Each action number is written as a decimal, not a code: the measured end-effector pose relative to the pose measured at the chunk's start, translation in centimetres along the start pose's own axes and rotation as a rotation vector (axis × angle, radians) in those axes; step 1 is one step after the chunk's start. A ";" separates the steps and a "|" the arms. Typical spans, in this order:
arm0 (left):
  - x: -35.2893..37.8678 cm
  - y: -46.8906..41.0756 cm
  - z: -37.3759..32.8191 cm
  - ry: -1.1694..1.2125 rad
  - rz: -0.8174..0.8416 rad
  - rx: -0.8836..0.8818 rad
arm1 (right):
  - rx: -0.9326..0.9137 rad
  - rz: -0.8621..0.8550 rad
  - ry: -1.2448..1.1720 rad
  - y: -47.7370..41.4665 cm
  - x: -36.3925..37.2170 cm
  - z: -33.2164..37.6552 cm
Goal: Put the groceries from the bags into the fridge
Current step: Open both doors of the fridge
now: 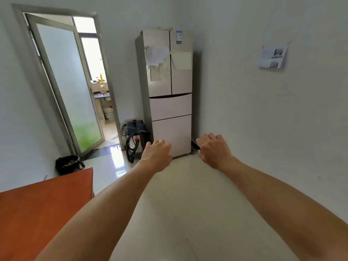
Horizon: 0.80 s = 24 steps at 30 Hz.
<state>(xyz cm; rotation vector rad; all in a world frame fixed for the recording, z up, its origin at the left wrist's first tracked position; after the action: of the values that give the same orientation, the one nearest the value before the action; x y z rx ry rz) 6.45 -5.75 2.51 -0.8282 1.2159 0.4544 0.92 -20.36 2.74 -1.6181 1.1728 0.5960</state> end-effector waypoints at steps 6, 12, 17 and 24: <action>4.9 -8.3 0.1 -0.038 0.033 -0.008 | -0.037 0.021 -0.004 -7.0 7.8 -3.3; 7.6 -17.9 0.5 -0.019 0.021 -0.054 | -0.062 -0.021 -0.046 -15.0 13.5 -7.6; 10.2 -25.2 2.2 -0.047 0.043 -0.085 | -0.090 0.002 -0.040 -21.3 17.9 -10.3; 15.8 -37.5 5.4 -0.033 0.042 -0.089 | -0.078 0.010 -0.020 -31.3 26.3 -14.2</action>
<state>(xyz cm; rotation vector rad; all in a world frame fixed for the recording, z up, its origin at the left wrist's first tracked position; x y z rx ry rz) 41.25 -27.30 -0.11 -0.8693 1.1911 0.5573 37.53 -43.33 0.08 -1.6687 1.1559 0.6704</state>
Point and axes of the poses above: each hand's wrist, its own y-axis away from the middle knuckle, its own x-axis out of the palm, z = x × y, the point moved 9 cm from there along -y, towards the middle knuckle, and after that the axes turned 2 degrees about -z, right-handed, at the moved point
